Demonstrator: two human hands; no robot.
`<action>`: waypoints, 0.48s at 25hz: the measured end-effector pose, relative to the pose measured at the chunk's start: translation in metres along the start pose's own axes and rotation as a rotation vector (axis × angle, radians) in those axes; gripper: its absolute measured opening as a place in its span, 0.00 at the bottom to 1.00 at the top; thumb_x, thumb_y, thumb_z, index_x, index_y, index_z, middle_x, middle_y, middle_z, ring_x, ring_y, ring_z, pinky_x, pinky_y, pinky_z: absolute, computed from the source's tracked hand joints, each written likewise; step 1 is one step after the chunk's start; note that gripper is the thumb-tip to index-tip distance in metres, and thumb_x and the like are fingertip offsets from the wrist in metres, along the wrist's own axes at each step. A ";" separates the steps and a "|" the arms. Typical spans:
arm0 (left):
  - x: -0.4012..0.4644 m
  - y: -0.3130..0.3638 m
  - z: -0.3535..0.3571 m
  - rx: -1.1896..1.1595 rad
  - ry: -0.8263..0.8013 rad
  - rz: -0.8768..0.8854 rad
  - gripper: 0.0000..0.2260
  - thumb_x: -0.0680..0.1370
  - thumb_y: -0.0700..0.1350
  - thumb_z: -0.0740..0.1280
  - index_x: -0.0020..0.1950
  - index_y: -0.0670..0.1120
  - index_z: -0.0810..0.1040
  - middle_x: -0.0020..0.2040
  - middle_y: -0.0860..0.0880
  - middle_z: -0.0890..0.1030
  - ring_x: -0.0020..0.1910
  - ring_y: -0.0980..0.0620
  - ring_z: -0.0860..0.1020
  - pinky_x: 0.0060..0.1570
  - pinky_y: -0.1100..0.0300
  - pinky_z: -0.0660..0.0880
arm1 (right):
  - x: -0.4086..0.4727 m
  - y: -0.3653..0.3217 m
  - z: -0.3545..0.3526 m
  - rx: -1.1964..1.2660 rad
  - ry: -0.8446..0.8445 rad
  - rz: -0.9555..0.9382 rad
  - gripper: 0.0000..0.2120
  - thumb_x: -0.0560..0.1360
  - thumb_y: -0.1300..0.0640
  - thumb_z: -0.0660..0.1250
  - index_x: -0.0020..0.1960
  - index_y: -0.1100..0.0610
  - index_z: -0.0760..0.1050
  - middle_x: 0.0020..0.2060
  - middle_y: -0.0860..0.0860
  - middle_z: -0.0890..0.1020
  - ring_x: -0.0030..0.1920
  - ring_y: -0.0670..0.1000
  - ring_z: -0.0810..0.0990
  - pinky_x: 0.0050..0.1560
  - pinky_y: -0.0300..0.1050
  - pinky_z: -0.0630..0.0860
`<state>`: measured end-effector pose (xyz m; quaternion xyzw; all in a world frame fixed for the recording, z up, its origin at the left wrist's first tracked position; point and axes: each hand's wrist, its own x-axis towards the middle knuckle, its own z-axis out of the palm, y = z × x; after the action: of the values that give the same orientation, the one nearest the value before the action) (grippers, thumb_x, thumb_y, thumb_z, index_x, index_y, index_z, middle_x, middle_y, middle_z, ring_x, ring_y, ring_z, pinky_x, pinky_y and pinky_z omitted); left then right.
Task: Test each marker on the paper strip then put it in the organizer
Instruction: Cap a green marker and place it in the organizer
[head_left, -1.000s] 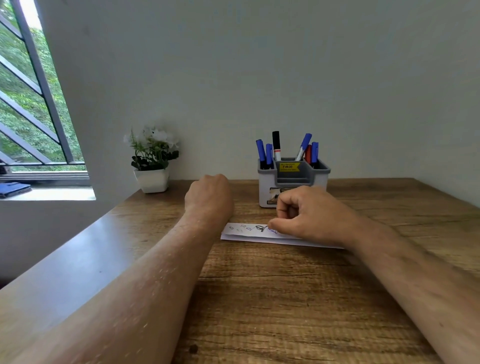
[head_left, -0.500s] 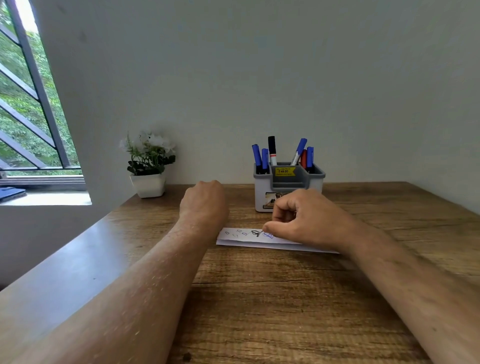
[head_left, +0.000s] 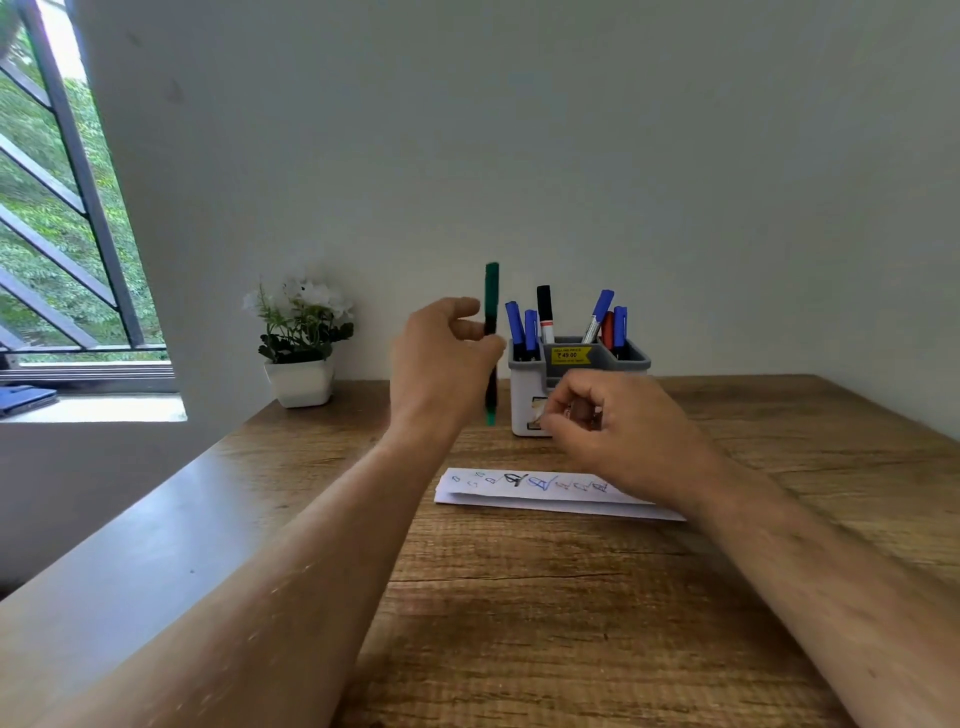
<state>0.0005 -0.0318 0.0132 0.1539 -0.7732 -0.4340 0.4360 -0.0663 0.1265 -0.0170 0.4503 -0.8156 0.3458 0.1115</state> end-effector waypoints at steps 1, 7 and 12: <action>-0.003 0.004 0.002 -0.124 -0.029 -0.005 0.19 0.75 0.40 0.72 0.66 0.46 0.77 0.47 0.52 0.85 0.46 0.57 0.84 0.50 0.57 0.82 | 0.000 0.001 -0.001 0.021 0.058 -0.012 0.01 0.78 0.51 0.67 0.49 0.45 0.76 0.38 0.42 0.80 0.39 0.41 0.79 0.38 0.32 0.73; -0.016 0.018 0.011 -0.483 -0.167 0.002 0.14 0.76 0.35 0.71 0.61 0.44 0.80 0.46 0.46 0.85 0.45 0.51 0.86 0.45 0.56 0.83 | 0.003 -0.002 -0.002 0.151 0.255 -0.056 0.21 0.76 0.43 0.65 0.66 0.47 0.70 0.43 0.45 0.82 0.44 0.42 0.82 0.45 0.38 0.80; -0.022 0.015 0.018 -0.485 -0.223 -0.029 0.09 0.76 0.38 0.72 0.56 0.43 0.82 0.47 0.45 0.85 0.46 0.49 0.86 0.45 0.55 0.83 | 0.002 -0.002 0.001 0.260 0.262 -0.033 0.22 0.78 0.51 0.69 0.70 0.45 0.69 0.46 0.47 0.85 0.45 0.42 0.85 0.50 0.42 0.82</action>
<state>0.0007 0.0003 0.0092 0.0071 -0.6875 -0.6270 0.3662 -0.0656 0.1241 -0.0159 0.4255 -0.7350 0.5021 0.1633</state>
